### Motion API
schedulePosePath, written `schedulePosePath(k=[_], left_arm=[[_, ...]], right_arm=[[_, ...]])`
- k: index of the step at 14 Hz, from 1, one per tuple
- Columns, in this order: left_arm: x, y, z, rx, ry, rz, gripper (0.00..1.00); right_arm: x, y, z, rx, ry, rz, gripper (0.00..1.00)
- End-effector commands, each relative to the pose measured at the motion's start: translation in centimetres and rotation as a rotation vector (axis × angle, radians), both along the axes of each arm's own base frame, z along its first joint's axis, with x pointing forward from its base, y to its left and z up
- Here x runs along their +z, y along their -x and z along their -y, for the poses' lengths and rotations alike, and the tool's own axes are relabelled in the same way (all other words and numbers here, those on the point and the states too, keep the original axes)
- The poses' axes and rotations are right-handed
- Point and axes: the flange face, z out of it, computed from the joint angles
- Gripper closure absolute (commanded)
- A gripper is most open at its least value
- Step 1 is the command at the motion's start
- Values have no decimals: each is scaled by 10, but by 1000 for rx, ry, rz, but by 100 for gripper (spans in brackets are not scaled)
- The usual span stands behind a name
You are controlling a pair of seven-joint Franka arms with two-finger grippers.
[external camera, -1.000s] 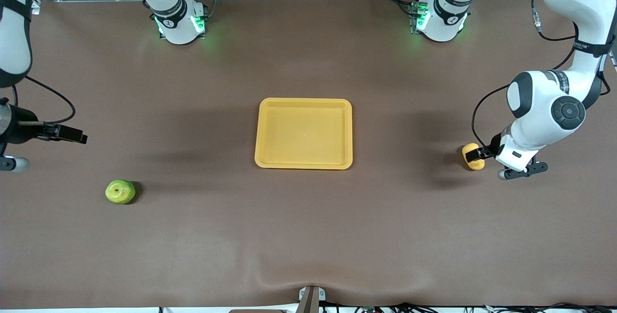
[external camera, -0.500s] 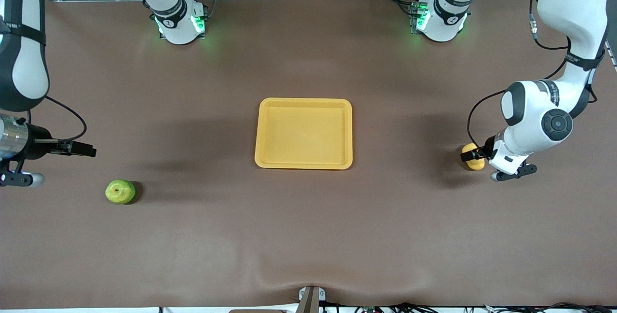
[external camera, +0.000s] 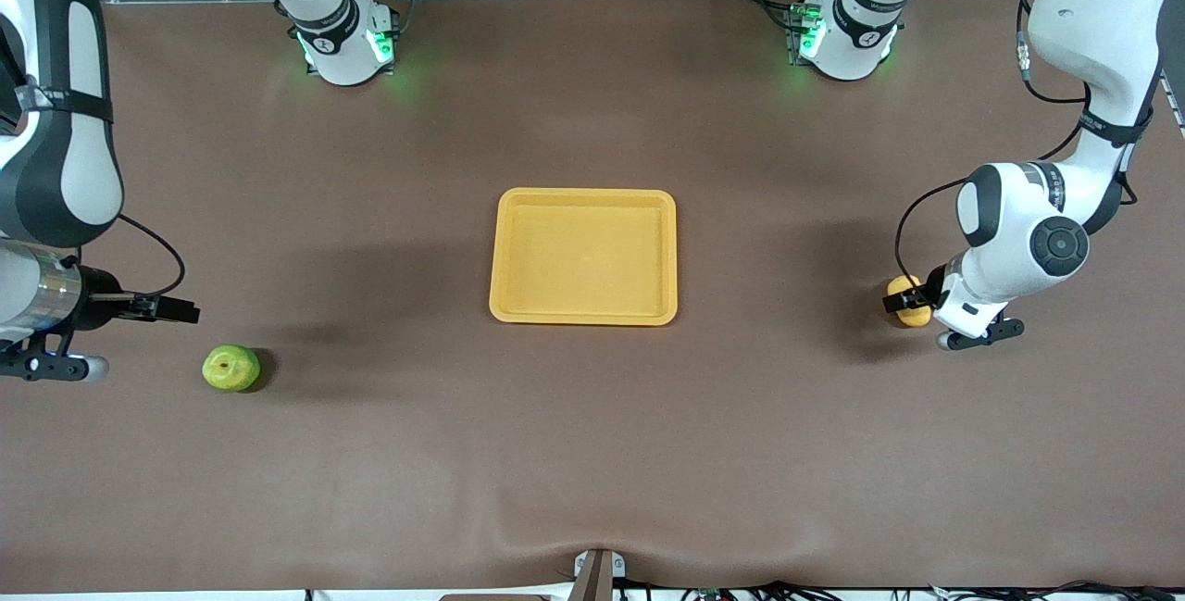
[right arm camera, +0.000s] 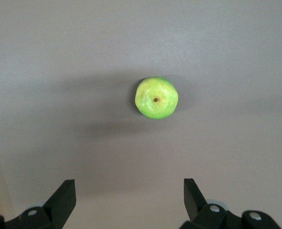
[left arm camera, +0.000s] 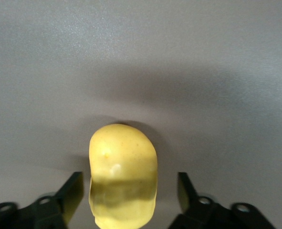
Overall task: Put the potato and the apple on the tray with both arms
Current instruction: 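Close the left gripper on the potato while the right gripper lowers onto the apple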
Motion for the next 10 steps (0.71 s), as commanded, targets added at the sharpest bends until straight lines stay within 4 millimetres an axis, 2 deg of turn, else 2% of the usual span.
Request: schedulePosePath(k=[1,5,6,10], left_arm=[[-4,-3,-2,8,-11,9,34],[-2,-4,-6,13,-11,12,76],[1,-5,-5,12,-11,17,82],[26,-10,7,-9,-14,49,91]], right_arm=[[-15,-6,3,12,4,-4,0],[-38,-12,3,12,4,-7,0],[-46,-14,3,12,5,-9,0],[-72,-18,4,14,6,-23,0]])
